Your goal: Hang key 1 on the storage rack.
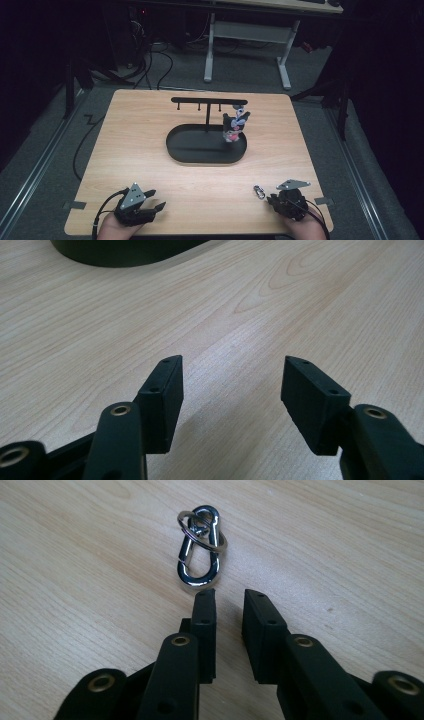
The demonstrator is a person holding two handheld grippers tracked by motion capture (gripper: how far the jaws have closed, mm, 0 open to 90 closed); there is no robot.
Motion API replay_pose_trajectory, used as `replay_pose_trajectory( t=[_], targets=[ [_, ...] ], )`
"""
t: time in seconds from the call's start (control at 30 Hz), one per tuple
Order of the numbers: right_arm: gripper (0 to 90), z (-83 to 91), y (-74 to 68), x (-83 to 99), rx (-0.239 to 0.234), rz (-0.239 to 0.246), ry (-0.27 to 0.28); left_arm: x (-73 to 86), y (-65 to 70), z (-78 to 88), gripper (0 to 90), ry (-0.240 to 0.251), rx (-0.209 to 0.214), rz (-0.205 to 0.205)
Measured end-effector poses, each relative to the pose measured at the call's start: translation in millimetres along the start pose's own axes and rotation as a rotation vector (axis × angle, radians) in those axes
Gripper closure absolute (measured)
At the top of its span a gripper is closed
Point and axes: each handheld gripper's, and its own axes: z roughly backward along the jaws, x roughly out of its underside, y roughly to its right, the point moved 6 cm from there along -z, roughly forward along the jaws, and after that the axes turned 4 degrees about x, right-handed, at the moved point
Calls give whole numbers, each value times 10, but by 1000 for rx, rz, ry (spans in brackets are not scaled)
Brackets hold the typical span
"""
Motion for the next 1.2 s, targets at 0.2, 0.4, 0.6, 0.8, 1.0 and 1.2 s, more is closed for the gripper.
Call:
replay_pose_trajectory(
  t=[0.2, 0.4, 0.6, 0.8, 1.0, 1.2],
  targets=[
    [739, 1, -18, -87, 12, 70, -86, -1, -14, 8, 428, 1, 0, -1],
    [718, 4, -48, -165, 2, 115, -167, -2, -21, 23, 428, 8, 0, 4],
    [688, 46, -83, -288, -3, 175, -233, -3, -17, 24, 428, 6, 1, 1],
    [680, 11, -102, -420, 21, 242, -286, -1, -18, 24, 427, 5, 3, 1],
    [682, -88, -96, -523, 26, 274, -325, 7, -25, 24, 426, 0, 3, 0],
    [841, -118, -101, -600, 25, 287, -316, 10, -28, 24, 426, -2, 4, 0]
  ],
)
